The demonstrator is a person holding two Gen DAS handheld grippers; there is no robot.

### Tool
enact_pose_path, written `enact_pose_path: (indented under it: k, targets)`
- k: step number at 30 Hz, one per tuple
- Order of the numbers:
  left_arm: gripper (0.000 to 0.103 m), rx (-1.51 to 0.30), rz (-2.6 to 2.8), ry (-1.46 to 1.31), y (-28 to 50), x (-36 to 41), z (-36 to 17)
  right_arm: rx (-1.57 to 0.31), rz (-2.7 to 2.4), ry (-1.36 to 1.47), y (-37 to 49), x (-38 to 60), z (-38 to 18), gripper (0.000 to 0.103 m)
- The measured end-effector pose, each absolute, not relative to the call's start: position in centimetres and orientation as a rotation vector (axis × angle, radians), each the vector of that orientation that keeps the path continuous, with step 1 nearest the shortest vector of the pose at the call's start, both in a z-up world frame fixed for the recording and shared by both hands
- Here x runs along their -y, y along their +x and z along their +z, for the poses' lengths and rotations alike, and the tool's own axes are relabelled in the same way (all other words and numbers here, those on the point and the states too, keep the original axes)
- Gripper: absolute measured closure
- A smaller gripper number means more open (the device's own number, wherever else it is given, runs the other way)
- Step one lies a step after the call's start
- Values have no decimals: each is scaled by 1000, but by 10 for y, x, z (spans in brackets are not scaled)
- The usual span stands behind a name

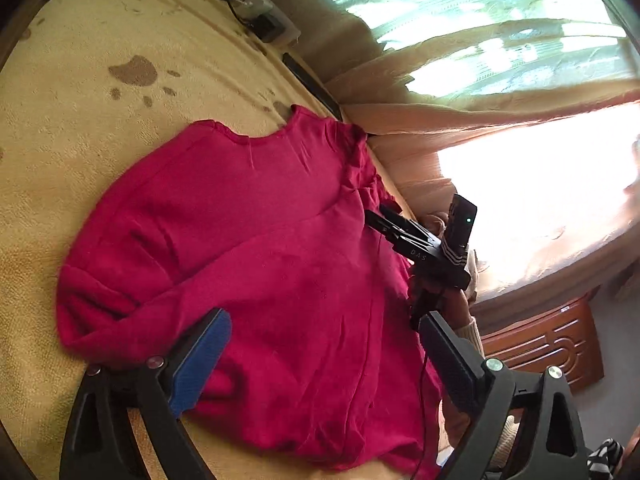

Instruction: Fold clothes

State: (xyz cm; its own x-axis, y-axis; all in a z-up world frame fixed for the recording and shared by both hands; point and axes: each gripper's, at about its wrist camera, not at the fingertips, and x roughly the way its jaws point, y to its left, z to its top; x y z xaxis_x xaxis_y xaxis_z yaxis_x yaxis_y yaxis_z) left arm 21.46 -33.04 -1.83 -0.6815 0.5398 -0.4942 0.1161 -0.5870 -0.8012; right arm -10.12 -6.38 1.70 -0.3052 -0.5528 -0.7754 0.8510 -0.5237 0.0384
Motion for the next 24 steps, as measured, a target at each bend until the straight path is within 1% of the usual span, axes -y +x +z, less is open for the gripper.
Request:
enact_pose_path:
  k: [4, 5, 9, 12, 13, 16, 18, 19, 21, 22, 24]
  targets:
    - [12, 1270, 2384, -1092, 222, 333, -23, -543, -1973, 937, -97, 67, 14, 22]
    - [12, 1275, 2389, -1092, 222, 332, -23, -548, -1978, 935, -98, 68, 14, 21]
    - [12, 1315, 2388, -1122, 214, 330, -24, -527, -2010, 948, -96, 65, 19, 21]
    - [10, 1312, 2351, -1063, 204, 316, -15, -444, -1984, 906, -75, 65, 38, 21]
    - [7, 1304, 2329, -1049, 200, 309, -13, -447, -1961, 887, -66, 67, 42, 21]
    - [6, 1261, 2278, -1029, 191, 285, -10, -570, -1925, 875, -43, 78, 38, 21]
    - [6, 1201, 2274, -1052, 187, 268, -13, -648, -1911, 892, -35, 85, 27, 21]
    - [6, 1154, 2283, -1080, 186, 260, -15, -649, -1908, 912, -36, 85, 20, 21]
    - [6, 1006, 2343, -1189, 186, 243, -21, -547, -1907, 934, -44, 76, 14, 17]
    - [6, 929, 2383, -1191, 189, 236, -21, -526, -1898, 940, -46, 74, 14, 17]
    - [6, 800, 2451, -1208, 192, 225, -18, -545, -1892, 934, -44, 76, 12, 14]
